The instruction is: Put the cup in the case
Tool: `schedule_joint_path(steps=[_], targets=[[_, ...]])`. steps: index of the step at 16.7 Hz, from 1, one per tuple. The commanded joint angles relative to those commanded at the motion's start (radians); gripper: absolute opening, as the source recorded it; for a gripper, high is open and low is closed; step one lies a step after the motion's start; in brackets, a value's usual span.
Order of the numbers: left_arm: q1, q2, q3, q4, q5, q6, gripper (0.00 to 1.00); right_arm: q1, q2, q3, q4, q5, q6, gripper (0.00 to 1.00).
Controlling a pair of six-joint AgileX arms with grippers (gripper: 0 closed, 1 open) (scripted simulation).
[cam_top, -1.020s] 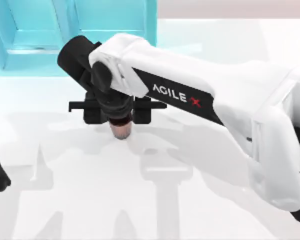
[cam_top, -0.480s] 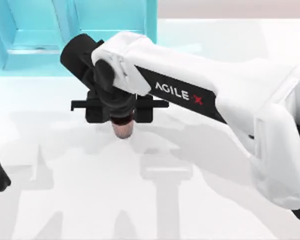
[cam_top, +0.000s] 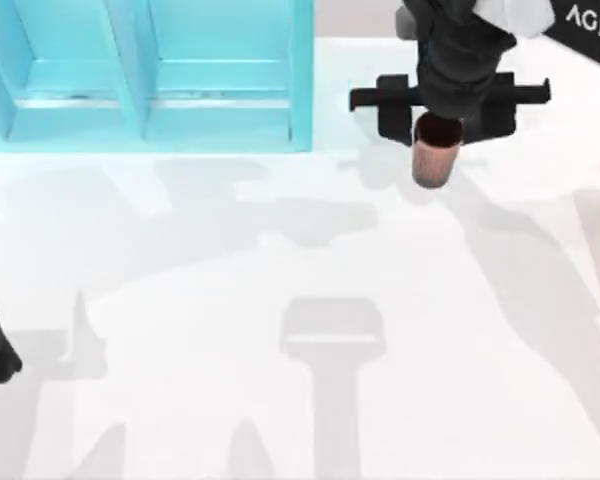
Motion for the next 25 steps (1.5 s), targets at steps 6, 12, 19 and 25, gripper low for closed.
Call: schedule_joint_path(steps=[6,12,19,25], targets=[[0.000,0.000,0.000,0.000,0.000,0.000,1.00,-0.434,-0.213,-0.170,-0.037,-0.099,-0.446,0.00],[0.000,0.000,0.000,0.000,0.000,0.000,1.00,-0.843,-0.494,-0.432,-0.102,-0.221,-0.842,0.00],[0.000,0.000,0.000,0.000,0.000,0.000,1.00,-0.938,-0.574,-0.510,-0.123,-0.274,-0.923,0.00],[0.000,0.000,0.000,0.000,0.000,0.000,1.00,-0.929,-0.562,-0.596,-0.024,-0.271,-0.916,0.00]])
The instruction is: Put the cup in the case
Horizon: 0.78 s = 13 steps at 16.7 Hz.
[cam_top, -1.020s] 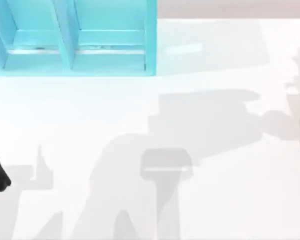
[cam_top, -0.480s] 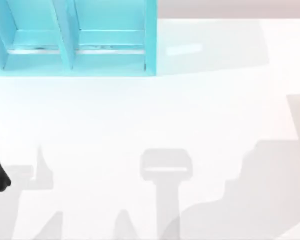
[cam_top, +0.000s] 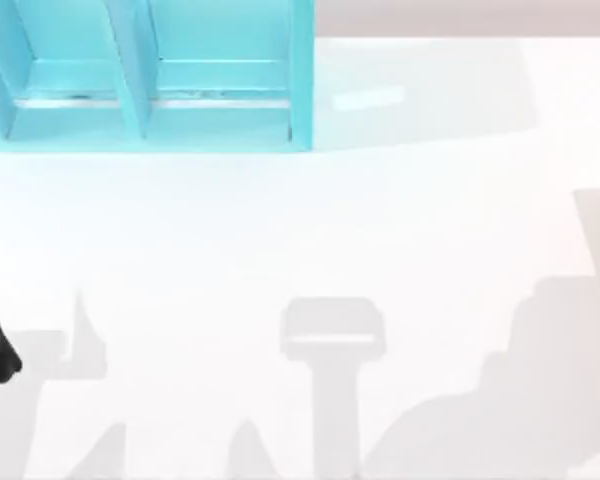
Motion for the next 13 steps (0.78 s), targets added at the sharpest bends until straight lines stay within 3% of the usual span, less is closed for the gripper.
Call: schedule_joint_path(steps=[5,9,13], targets=[[0.000,0.000,0.000,0.000,0.000,0.000,1.00,0.004,0.021,-0.119,0.144,0.000,0.005,0.00],[0.000,0.000,0.000,0.000,0.000,0.000,1.00,0.004,0.025,-0.129,0.154,0.000,0.006,0.00],[0.000,0.000,0.000,0.000,0.000,0.000,1.00,0.004,0.025,-0.129,0.154,0.000,0.006,0.30]])
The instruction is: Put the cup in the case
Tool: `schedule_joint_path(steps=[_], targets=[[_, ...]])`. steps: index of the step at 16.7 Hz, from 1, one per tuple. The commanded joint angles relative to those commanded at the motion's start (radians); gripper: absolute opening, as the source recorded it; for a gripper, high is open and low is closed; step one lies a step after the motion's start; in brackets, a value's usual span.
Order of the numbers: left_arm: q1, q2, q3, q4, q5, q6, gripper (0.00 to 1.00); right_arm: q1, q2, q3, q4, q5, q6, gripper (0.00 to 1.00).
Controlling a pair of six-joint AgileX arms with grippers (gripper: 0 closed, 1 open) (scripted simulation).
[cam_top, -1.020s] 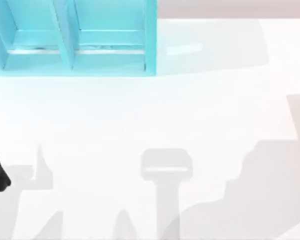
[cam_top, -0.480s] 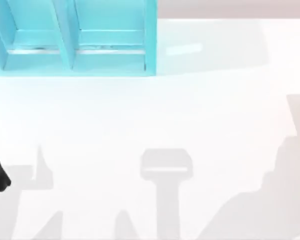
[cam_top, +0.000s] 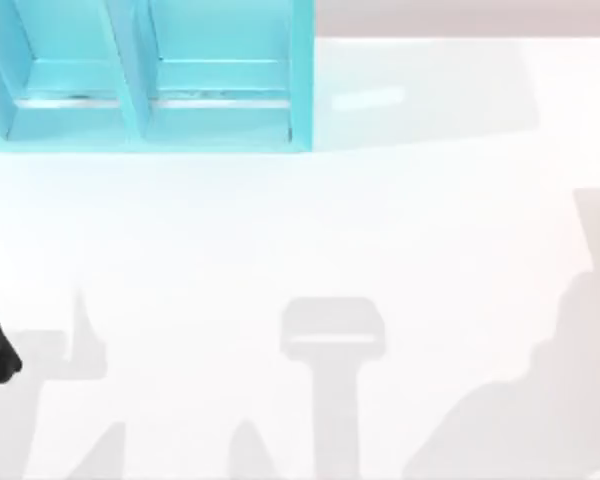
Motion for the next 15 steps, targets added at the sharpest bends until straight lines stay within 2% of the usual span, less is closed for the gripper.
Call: schedule_joint_path(steps=[9,15], targets=[[0.000,0.000,0.000,0.000,0.000,0.000,1.00,0.000,0.000,0.000,0.000,0.000,0.000,0.98],[0.000,0.000,0.000,0.000,0.000,0.000,1.00,0.000,0.000,0.000,0.000,0.000,0.000,1.00]])
